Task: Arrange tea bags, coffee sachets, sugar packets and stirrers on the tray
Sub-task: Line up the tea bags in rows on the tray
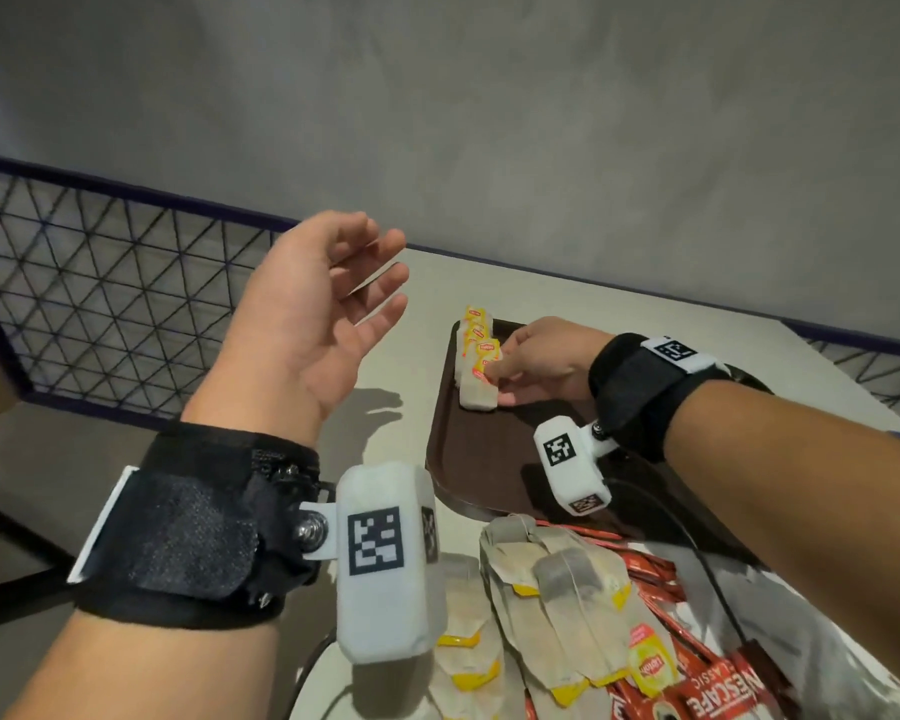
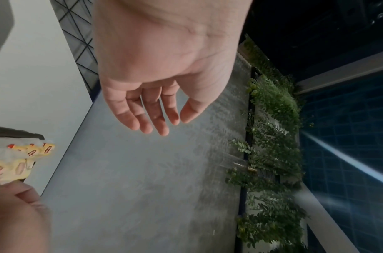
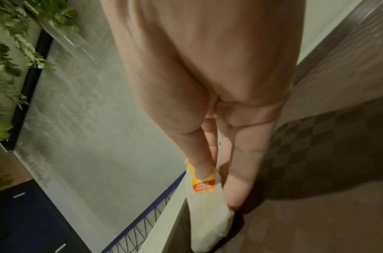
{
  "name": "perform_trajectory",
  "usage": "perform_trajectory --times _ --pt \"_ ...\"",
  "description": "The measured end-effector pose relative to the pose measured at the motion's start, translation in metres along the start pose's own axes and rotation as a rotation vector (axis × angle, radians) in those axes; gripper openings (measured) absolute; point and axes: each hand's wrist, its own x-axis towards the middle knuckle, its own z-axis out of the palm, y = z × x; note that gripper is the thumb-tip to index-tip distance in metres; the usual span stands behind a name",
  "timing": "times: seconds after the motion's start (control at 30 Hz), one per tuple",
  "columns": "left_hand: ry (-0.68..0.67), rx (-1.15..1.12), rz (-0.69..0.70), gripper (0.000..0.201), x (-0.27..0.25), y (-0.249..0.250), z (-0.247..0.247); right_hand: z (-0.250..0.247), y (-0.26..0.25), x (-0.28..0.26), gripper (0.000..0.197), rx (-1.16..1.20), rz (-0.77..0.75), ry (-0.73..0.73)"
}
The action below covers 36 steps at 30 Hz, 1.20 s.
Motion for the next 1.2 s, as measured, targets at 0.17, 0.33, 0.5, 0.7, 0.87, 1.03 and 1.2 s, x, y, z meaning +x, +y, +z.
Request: perform_trajectory --times 0.17,0.33,0.5,0.7,0.87,1.03,1.2 --pt "-0.009 -0.017 -0.023 0.012 0.000 -0.003 0.001 0.005 -0.003 -0.001 0.014 -0.065 0.005 0.003" --pt "-0.011 -0.031 -0.018 0.011 -0.001 -0.002 0.002 0.016 -0.006 -0.005 0.023 -0.198 0.028 0.028" --pt "-0.036 -0.029 -0.004 0.012 -0.005 0.000 0.006 0.025 -0.006 -0.009 0.032 -0.216 0.025 0.013" --pt "-0.045 -0.018 0.004 0.009 -0.007 0.000 0.008 0.024 -0.008 -0.016 0.030 -0.294 -0.004 0.043" --pt "-0.034 -0.010 -0.003 0.010 -0.006 -0.001 0.008 0.023 -0.007 -0.022 0.041 -0.234 -0.027 0.018" --pt "-0.038 0.002 -0.008 0.012 -0.008 -0.001 0.010 0.020 -0.009 -0.019 0.036 -0.177 -0.053 0.033" --pt "-0.047 0.004 0.011 0.013 -0.009 0.002 0.008 0.011 -0.017 -0.050 0.033 -0.221 -0.130 -0.016"
